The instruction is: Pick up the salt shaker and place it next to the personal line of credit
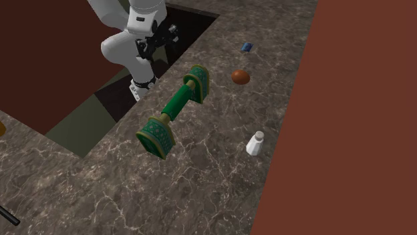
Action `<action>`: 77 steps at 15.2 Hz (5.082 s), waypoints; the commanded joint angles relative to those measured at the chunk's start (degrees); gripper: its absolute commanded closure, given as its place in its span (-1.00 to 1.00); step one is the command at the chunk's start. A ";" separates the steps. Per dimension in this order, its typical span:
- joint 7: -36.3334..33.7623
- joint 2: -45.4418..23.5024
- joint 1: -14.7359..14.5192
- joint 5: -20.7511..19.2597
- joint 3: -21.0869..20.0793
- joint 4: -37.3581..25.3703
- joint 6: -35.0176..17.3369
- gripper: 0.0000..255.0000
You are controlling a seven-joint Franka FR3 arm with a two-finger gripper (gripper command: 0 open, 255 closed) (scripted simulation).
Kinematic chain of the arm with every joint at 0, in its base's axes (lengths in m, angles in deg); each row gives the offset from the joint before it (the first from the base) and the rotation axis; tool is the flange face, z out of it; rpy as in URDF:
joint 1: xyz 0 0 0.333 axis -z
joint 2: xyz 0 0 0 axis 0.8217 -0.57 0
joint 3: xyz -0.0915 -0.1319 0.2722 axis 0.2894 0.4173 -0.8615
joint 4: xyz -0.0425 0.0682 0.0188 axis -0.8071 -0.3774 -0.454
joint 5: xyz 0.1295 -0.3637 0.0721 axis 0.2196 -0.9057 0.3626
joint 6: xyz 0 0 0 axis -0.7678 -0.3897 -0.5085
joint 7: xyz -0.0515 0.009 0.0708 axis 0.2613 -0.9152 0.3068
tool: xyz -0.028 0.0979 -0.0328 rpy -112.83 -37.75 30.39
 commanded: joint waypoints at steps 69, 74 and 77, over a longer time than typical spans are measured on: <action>-1.74 -69.85 -3.29 -0.92 -2.94 -65.12 -15.70 1.00; -2.74 -68.13 -3.92 -1.05 -3.16 -65.56 -13.60 1.00; -5.32 -62.53 -5.85 -1.34 -3.92 -58.26 -15.49 1.00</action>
